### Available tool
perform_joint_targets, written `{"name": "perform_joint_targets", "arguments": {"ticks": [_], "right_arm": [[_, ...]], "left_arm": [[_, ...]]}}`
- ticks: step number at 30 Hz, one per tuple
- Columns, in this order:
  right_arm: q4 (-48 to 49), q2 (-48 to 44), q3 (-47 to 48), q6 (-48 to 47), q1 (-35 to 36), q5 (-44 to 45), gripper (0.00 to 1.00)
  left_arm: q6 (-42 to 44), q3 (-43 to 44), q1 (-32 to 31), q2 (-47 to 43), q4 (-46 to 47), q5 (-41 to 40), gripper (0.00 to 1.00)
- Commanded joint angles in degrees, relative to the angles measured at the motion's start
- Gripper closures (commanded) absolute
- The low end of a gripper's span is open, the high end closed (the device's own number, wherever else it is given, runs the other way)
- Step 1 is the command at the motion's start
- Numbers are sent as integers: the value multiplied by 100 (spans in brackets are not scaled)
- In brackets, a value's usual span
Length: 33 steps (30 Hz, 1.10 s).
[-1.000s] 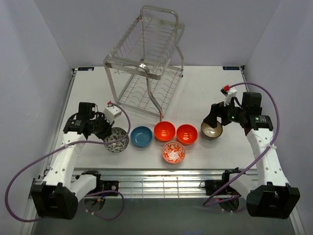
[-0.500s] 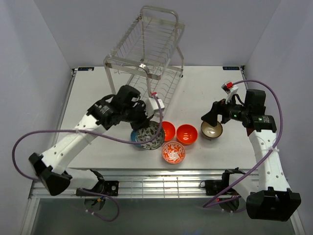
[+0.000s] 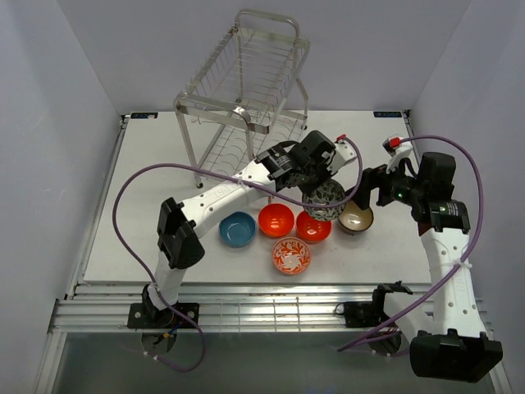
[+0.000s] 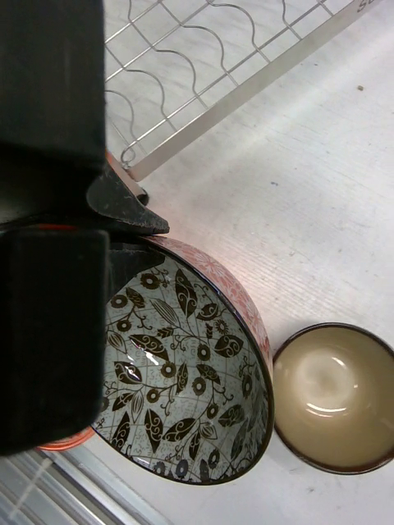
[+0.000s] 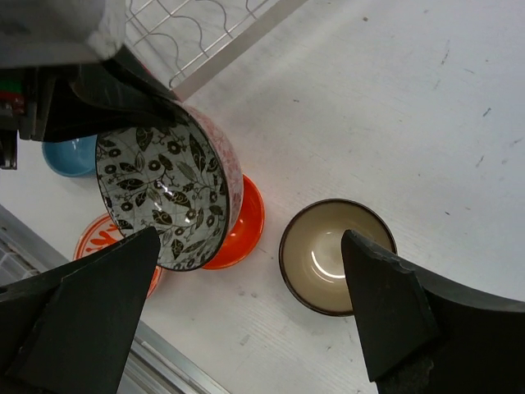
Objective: Load the bowls into the dish rack
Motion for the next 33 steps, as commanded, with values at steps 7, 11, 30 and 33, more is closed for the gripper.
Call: {"name": "perform_joint_targets", "arguments": {"ticks": [7,11,30,33], "right_arm": [[707,-346,-770,369,-38,534,12],[1095,-505,-1088,624,-38,525,16],[2509,-426,-1535,1802,-47,665,42],[2634,-443,-1598,1828,-47,587,52]], "left_arm": [[-447,924,39,123,321,-253,100],[-587,1118,39,194,338,-156,100],[-763,1268,-40,370,417,-94,100],[-781,1268,-49,361,417,-24,100]]}}
